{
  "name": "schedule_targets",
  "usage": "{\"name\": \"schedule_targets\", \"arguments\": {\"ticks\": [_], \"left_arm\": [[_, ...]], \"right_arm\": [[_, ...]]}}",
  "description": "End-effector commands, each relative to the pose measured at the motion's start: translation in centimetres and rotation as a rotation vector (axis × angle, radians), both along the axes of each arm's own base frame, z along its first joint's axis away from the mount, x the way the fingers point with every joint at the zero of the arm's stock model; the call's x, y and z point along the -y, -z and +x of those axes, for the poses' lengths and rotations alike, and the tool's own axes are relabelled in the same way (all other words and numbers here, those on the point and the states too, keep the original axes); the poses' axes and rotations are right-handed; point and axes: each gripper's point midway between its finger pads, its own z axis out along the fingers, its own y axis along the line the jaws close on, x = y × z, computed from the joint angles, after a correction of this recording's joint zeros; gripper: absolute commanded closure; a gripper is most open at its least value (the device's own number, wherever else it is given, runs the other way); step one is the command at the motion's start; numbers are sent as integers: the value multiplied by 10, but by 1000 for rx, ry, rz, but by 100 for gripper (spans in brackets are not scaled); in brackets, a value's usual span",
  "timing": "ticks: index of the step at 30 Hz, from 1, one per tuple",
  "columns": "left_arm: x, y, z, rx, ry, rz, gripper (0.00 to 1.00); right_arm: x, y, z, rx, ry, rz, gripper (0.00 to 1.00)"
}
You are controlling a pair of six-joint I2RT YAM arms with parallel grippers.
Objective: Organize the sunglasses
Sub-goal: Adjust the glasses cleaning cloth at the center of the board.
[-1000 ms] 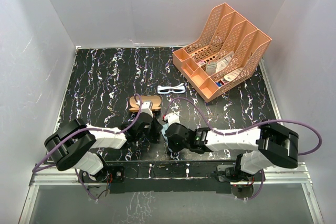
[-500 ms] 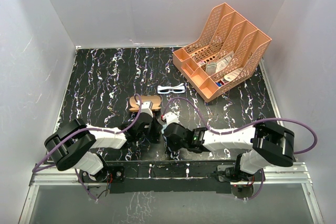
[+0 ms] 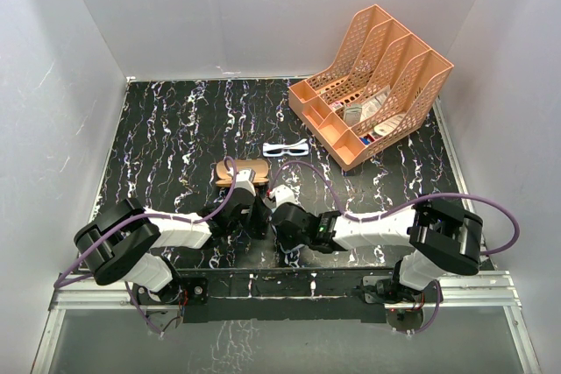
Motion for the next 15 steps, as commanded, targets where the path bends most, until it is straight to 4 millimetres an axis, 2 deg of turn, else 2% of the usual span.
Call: {"name": "schedule_targets", "arguments": {"ticks": [1,15], "left_arm": [[-14,18,-10,-55,3,78,100],[-15,22,-10,-65,-1,89,100]], "right_arm": [[-6,-6,-3,-19,5,50,100],[28,13,-35,-117,0,14,100]]}}
